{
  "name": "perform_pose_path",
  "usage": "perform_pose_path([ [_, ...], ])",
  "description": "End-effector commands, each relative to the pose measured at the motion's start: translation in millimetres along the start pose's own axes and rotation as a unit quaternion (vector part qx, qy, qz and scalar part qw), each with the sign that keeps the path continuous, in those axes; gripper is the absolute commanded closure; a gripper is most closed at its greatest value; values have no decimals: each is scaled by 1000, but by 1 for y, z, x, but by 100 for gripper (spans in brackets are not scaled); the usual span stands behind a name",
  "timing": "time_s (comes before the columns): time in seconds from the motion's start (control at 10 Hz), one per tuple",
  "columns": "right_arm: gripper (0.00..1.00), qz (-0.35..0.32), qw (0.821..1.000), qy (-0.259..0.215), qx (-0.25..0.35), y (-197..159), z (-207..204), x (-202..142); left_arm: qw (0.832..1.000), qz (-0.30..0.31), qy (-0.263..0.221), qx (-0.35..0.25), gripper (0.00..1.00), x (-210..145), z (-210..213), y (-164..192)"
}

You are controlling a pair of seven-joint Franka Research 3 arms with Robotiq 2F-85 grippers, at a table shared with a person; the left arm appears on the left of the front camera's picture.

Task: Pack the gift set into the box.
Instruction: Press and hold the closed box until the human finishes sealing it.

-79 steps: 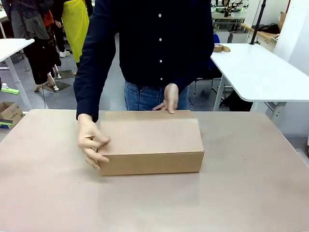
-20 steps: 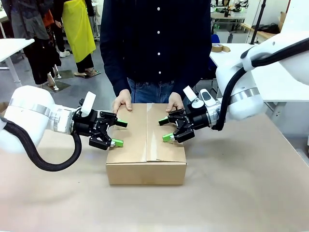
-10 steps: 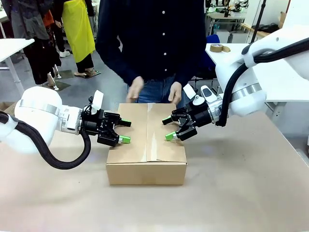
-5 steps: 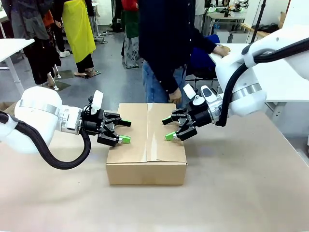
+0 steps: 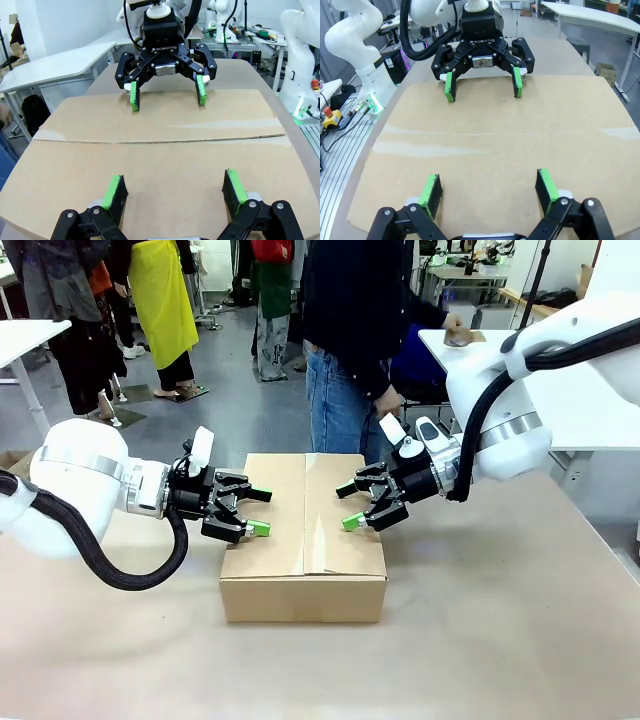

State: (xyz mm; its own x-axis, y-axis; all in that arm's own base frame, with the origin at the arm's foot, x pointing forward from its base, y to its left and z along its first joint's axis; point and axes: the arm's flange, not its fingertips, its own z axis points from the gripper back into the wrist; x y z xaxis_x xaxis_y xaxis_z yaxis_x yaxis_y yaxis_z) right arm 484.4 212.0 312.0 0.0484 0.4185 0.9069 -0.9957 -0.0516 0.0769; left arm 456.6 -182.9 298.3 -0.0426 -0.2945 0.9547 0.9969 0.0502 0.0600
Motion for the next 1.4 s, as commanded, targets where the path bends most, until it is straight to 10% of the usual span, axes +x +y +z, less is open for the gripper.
perform_pose_path([
  [0.0,0,-3,1000,1,1,-1,-1,-3,1000,-2,-3,-3,0,-3,2,-2],
  [1.3,0,-3,1000,1,1,-1,-1,-3,1000,-2,-3,-3,0,-3,2,-2],
])
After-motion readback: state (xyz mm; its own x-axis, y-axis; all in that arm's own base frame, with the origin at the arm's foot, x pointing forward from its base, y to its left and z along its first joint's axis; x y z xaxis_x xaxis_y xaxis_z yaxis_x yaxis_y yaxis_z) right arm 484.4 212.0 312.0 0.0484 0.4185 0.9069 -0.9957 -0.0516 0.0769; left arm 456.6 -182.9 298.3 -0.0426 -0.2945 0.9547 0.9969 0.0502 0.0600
